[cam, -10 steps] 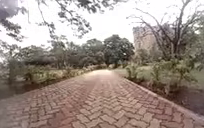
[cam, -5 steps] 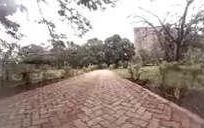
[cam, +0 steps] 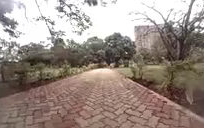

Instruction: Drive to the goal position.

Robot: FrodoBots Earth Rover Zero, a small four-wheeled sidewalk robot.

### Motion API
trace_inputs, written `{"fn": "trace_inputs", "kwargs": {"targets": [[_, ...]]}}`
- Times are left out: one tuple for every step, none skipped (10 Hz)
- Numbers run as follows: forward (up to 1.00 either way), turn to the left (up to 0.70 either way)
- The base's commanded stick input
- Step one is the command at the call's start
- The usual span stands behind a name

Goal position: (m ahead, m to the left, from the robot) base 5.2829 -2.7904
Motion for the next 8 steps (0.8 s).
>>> {"fn": "trace_inputs", "kwargs": {"targets": [[0.70,0.00],[0.70,0.00],[0.70,0.00],[0.70,0.00],[0.70,0.00],[0.70,0.00],[0.70,0.00],[0.70,0.00]]}}
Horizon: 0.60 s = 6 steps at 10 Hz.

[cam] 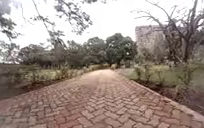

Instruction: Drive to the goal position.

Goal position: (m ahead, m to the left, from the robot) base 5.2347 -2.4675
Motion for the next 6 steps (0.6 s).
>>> {"fn": "trace_inputs", "kwargs": {"targets": [[0.70,0.00],[0.70,0.00],[0.70,0.00],[0.70,0.00],[0.70,0.00],[0.70,0.00]]}}
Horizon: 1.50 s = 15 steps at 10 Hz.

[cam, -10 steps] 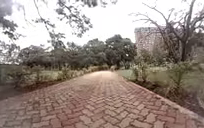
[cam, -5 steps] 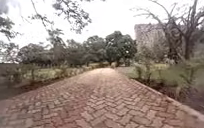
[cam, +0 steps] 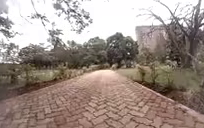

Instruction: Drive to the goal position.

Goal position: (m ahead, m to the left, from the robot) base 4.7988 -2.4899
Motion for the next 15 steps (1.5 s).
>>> {"fn": "trace_inputs", "kwargs": {"targets": [[0.70,0.00],[0.70,0.00],[0.70,0.00],[0.70,0.00],[0.70,0.00],[0.70,0.00],[0.70,0.00],[0.70,0.00],[0.70,0.00],[0.70,-0.10],[0.70,-0.29],[0.70,-0.35],[0.70,-0.35],[0.70,-0.25],[0.70,-0.06]]}}
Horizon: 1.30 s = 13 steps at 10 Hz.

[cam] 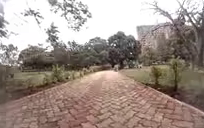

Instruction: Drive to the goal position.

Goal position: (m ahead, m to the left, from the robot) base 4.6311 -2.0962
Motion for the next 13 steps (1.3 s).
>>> {"fn": "trace_inputs", "kwargs": {"targets": [[0.70,-0.12],[0.70,-0.31],[0.70,-0.34],[0.70,-0.33],[0.70,-0.19],[0.70,-0.02],[0.70,0.00],[0.70,0.00],[0.70,0.00],[0.70,0.00],[0.70,0.00],[0.70,0.00],[0.70,0.00]]}}
